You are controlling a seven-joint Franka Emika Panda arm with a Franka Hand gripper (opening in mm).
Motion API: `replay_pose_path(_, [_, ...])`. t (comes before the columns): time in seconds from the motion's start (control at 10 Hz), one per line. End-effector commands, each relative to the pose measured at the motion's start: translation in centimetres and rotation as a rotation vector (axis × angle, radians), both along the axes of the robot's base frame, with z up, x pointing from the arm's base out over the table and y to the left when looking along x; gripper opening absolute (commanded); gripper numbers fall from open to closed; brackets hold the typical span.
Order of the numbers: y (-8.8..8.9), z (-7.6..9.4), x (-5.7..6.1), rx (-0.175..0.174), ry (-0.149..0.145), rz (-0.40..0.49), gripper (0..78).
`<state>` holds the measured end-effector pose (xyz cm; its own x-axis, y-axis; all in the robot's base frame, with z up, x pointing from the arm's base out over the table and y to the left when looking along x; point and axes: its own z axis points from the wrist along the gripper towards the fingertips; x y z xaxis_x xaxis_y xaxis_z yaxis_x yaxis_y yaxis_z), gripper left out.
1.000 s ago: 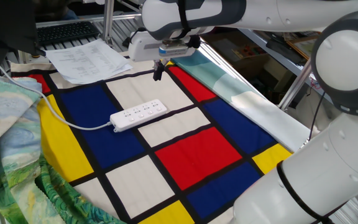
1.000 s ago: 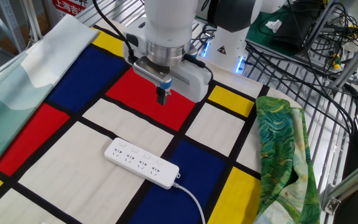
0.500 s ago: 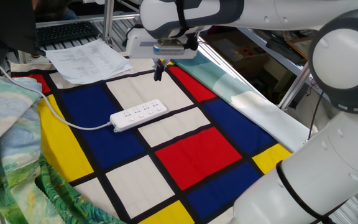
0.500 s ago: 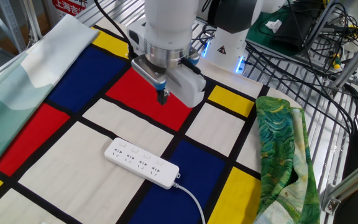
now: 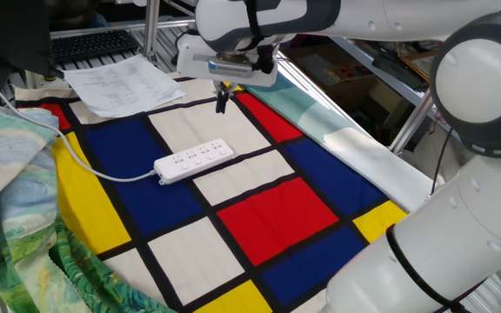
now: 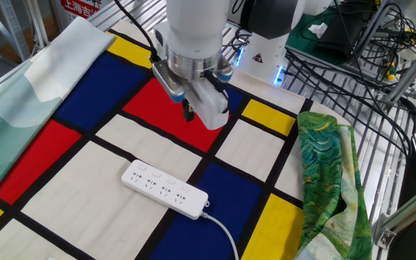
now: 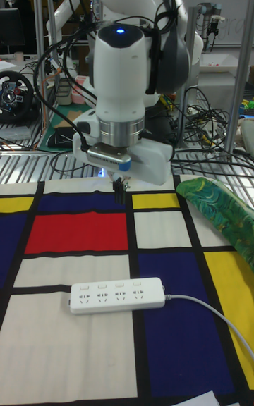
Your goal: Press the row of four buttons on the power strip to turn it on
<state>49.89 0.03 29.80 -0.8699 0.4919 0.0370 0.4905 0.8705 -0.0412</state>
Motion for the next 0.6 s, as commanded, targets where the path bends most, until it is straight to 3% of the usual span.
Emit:
replay_pose_path(0.1, [0.2, 0.2, 0.0, -0.001, -0.015, -0.408, 0.0])
replay_pose_path(0.6, [1.2, 0.4, -0.4, -0.003, -0.037, -0.55, 0.0])
